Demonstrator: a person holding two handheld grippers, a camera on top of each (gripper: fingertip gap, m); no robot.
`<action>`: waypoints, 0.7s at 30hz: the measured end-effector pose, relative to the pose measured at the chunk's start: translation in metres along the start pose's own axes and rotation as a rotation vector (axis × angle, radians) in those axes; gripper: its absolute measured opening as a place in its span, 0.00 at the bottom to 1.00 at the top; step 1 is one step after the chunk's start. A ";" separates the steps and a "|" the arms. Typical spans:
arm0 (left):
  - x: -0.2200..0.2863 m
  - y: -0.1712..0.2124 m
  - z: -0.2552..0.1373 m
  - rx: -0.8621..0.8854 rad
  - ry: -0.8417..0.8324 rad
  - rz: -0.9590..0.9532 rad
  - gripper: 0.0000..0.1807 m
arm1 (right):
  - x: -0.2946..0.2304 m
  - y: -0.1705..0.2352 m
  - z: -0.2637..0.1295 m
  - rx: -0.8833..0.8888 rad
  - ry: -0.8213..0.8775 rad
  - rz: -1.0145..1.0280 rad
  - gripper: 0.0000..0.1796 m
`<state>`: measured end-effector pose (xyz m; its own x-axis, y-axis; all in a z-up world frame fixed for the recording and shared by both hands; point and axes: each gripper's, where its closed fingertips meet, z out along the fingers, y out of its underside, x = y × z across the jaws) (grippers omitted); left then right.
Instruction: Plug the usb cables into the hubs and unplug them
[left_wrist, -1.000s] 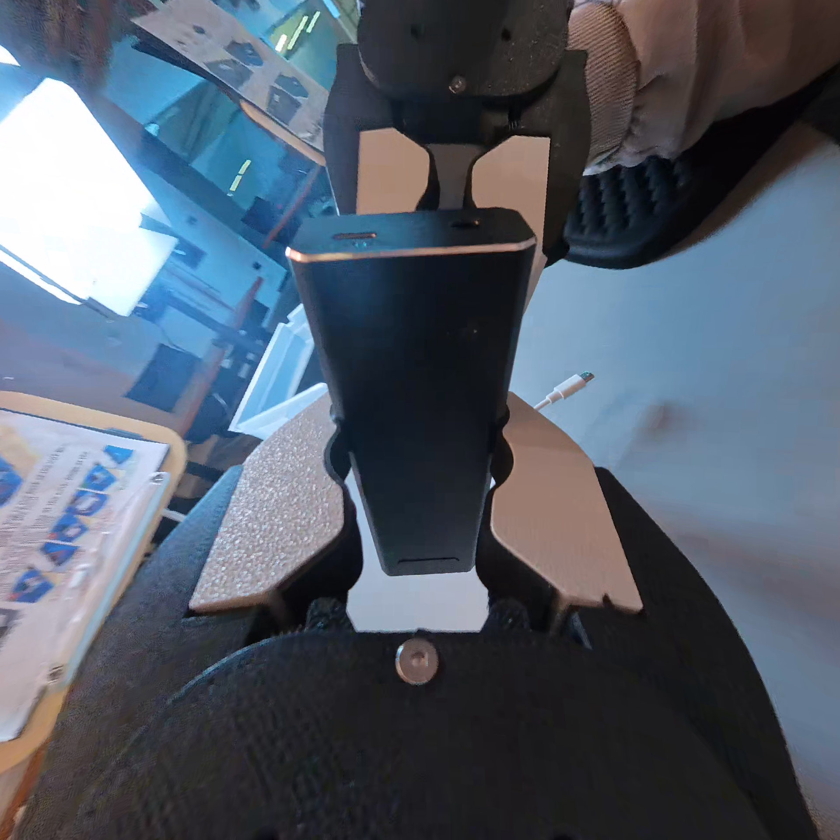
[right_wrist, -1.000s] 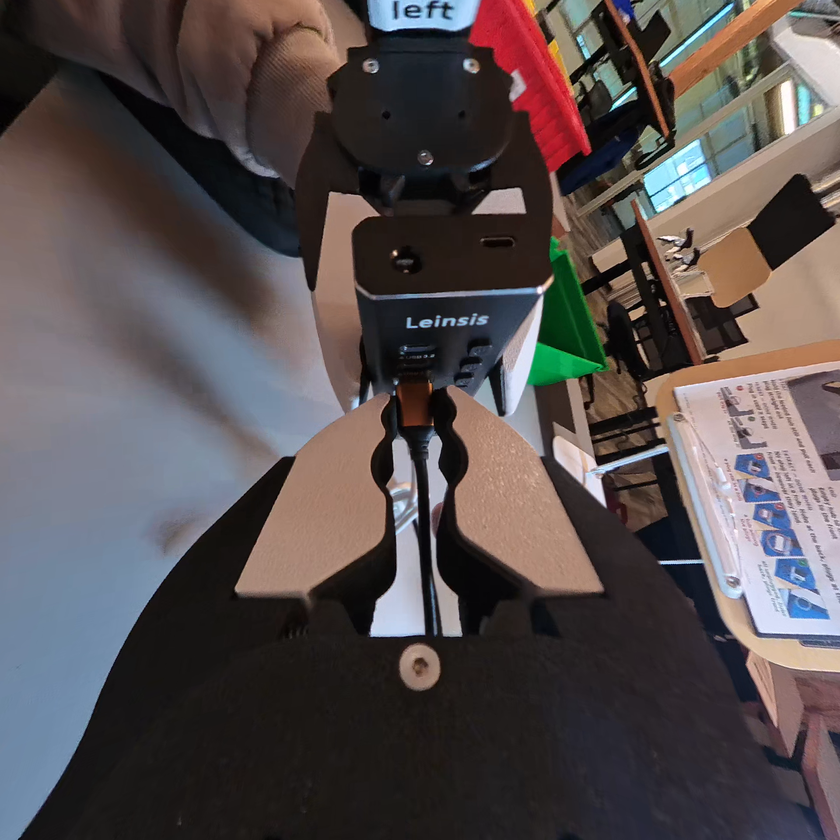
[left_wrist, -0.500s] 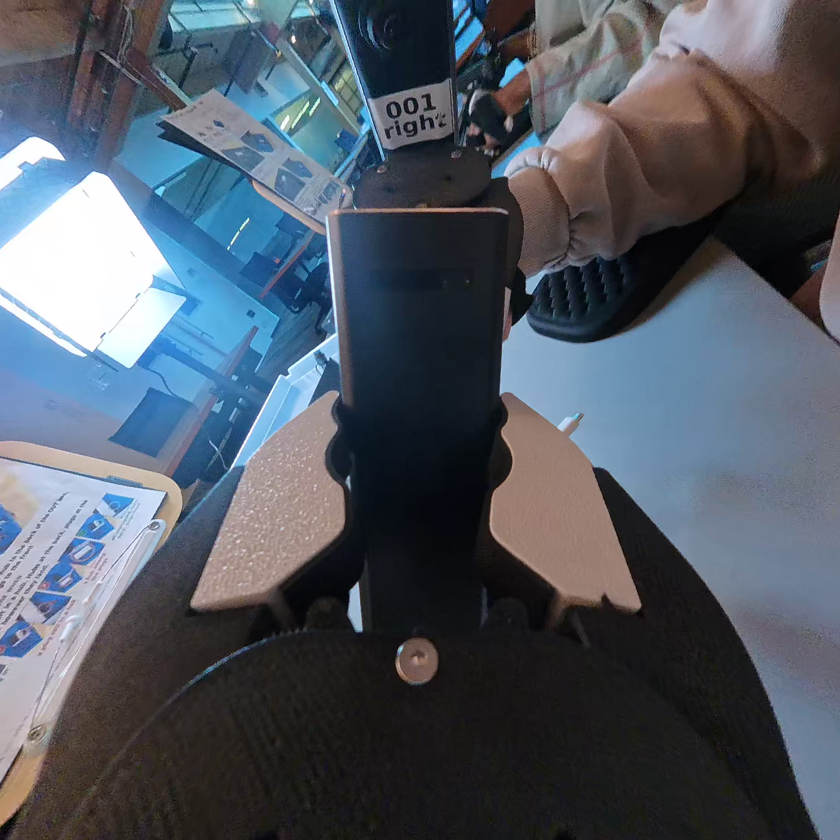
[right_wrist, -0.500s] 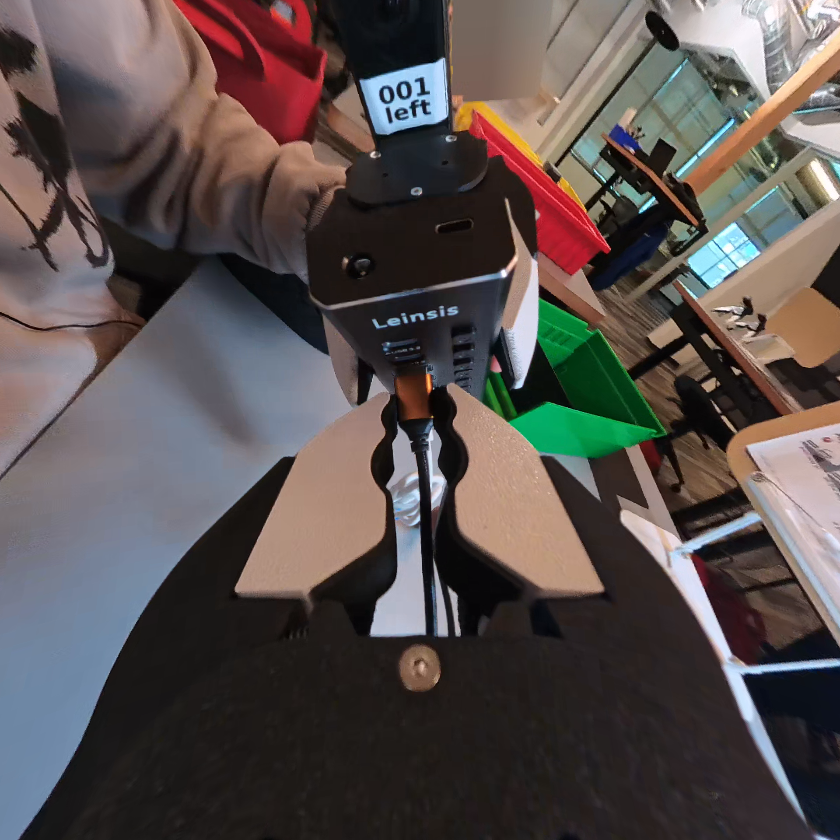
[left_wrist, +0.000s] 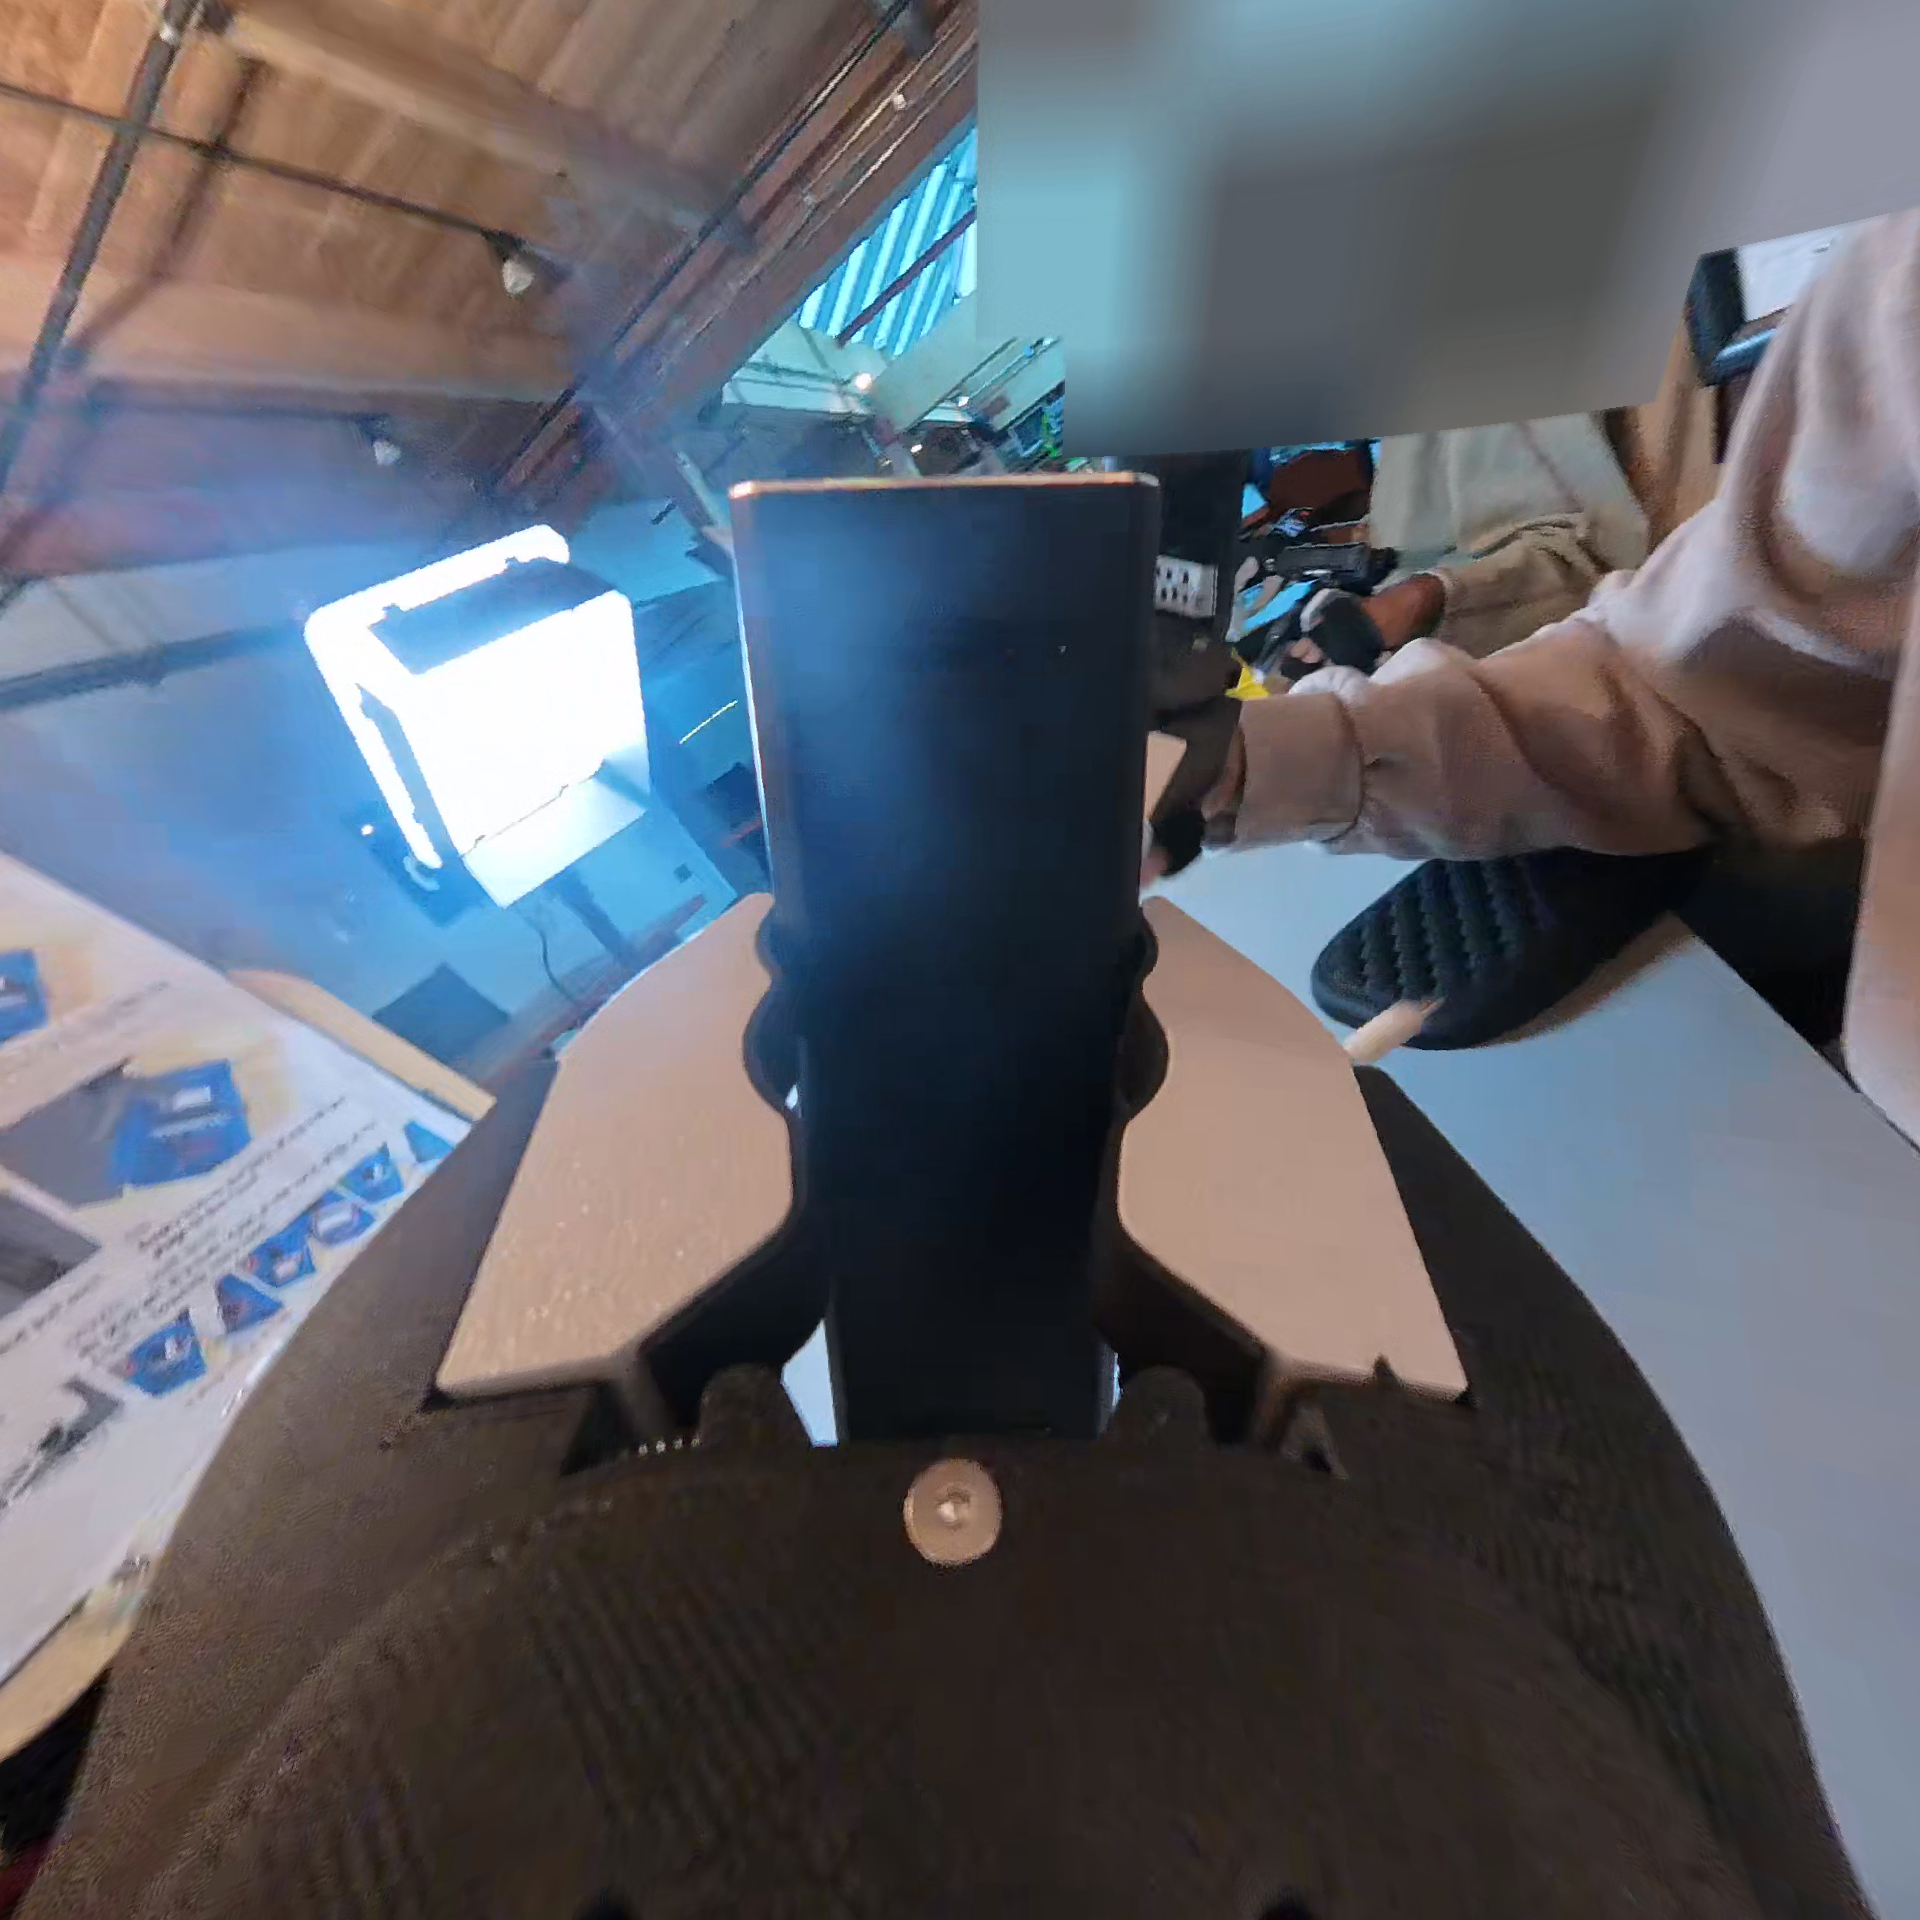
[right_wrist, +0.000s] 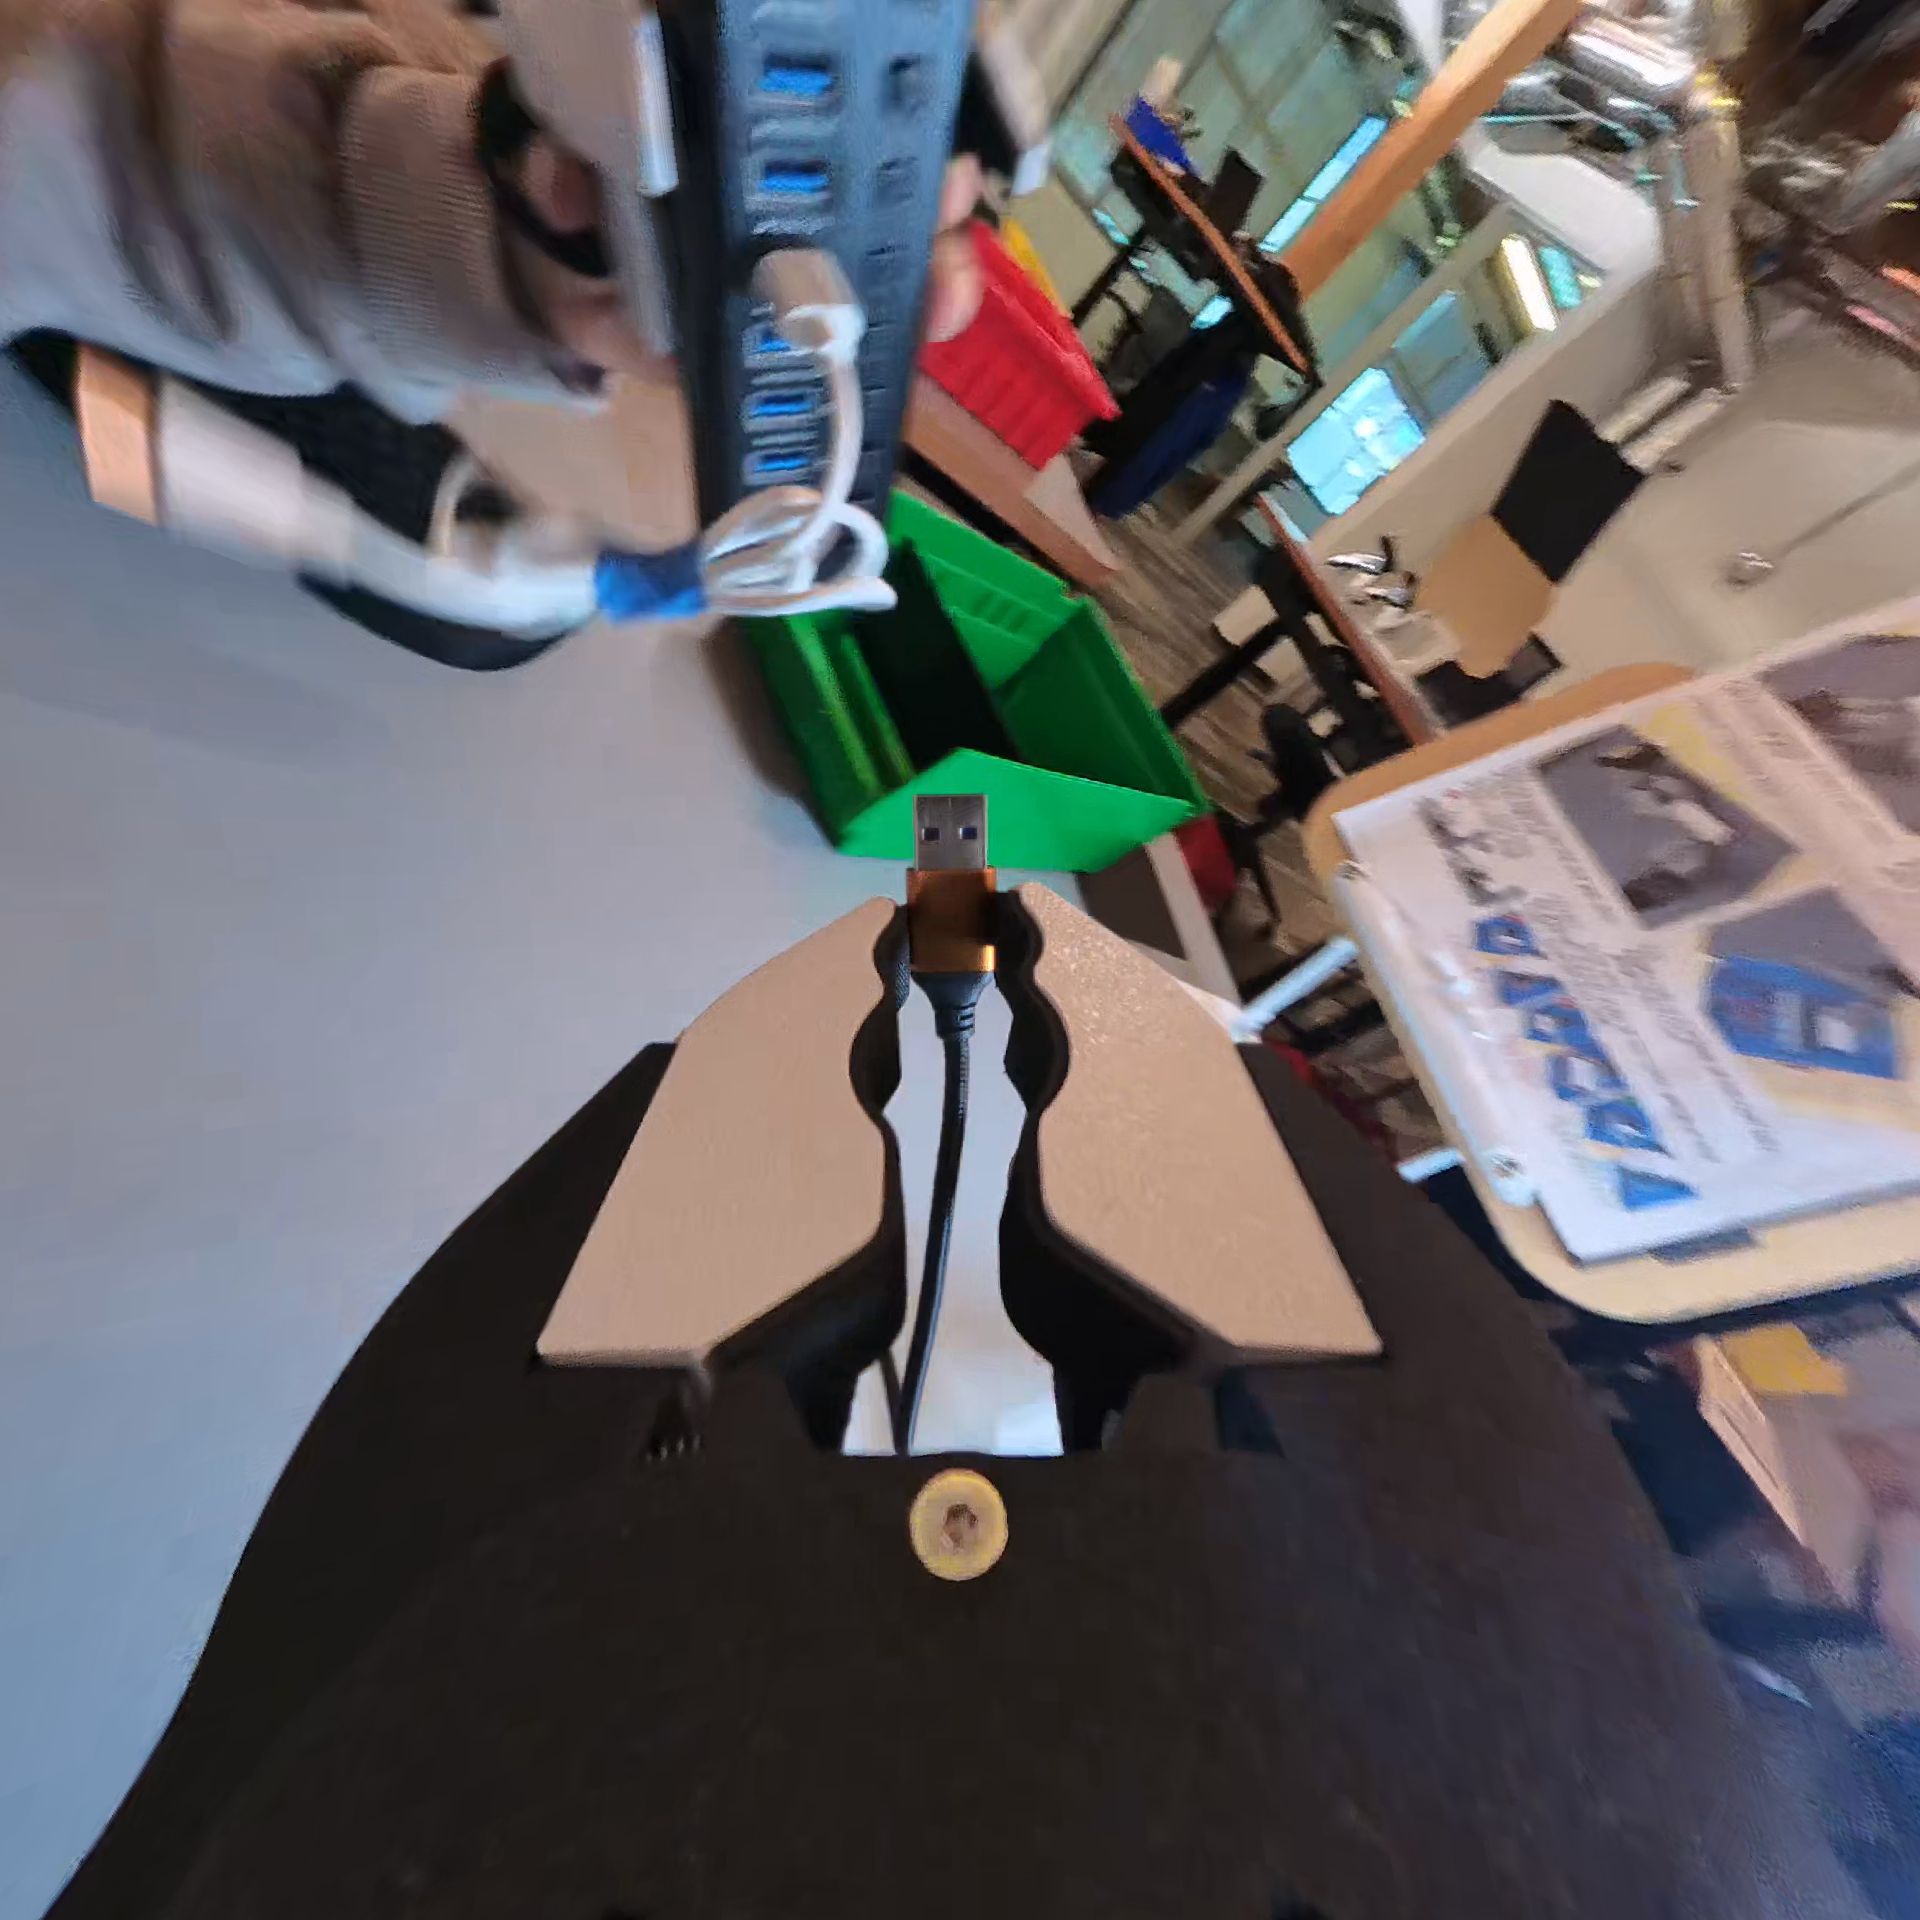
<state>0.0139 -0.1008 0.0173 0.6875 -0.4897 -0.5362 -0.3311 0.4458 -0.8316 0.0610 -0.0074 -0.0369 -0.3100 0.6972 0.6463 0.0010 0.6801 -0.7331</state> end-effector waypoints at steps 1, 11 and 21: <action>-0.005 0.007 -0.001 -0.008 -0.019 -0.016 0.34 | 0.017 0.003 -0.007 0.001 0.054 0.022 0.09; -0.018 0.070 0.006 -0.081 -0.064 -0.228 0.34 | 0.189 0.082 -0.066 -0.123 0.565 0.170 0.09; -0.006 0.100 0.015 -0.146 -0.034 -0.287 0.34 | 0.185 0.234 -0.076 -0.585 0.664 0.125 0.09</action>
<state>-0.0142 -0.0422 -0.0602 0.7867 -0.5531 -0.2741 -0.2084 0.1800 -0.9613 0.0762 0.2976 -0.0728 0.3394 0.6378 0.6914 0.5389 0.4706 -0.6986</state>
